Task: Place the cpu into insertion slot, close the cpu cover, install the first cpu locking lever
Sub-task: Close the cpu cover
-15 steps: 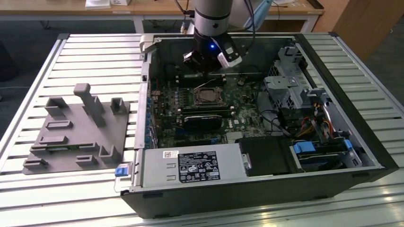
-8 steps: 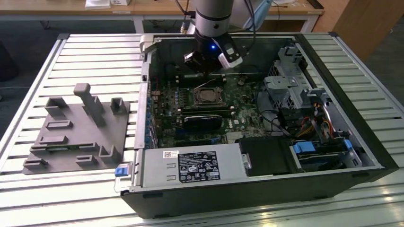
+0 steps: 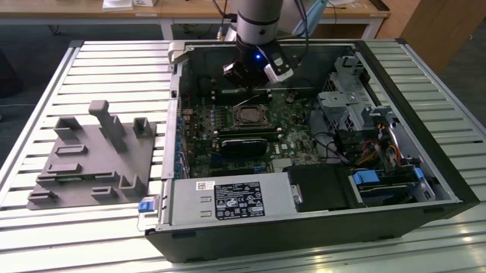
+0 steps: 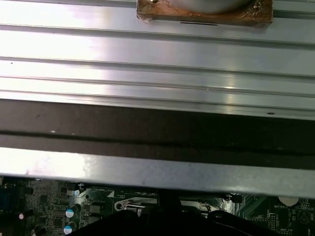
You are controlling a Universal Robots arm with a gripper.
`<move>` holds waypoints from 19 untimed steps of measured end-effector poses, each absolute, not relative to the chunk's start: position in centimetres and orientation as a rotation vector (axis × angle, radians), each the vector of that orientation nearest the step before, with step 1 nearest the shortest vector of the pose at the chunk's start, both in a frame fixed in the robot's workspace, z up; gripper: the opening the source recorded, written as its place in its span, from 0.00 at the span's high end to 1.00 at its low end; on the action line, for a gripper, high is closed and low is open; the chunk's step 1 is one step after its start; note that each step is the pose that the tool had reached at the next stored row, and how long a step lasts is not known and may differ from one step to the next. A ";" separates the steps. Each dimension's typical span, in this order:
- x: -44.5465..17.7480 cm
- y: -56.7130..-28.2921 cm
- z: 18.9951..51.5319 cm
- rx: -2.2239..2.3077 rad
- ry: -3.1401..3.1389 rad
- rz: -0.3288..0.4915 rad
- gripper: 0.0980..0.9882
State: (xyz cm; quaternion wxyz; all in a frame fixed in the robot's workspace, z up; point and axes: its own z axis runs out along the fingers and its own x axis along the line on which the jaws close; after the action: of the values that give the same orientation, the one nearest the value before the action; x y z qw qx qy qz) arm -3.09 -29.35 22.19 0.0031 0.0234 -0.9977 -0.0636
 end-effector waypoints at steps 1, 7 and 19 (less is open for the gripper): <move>-3.0 -29.3 22.2 0.073 -3.128 -0.199 0.99; -2.7 -29.3 22.0 0.073 -3.128 -0.199 0.99; -1.7 -29.3 21.4 0.073 -3.128 -0.199 0.99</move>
State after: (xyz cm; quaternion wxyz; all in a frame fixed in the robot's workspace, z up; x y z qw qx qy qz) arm -1.70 -29.32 21.38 0.0032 0.0234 -0.9977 -0.0636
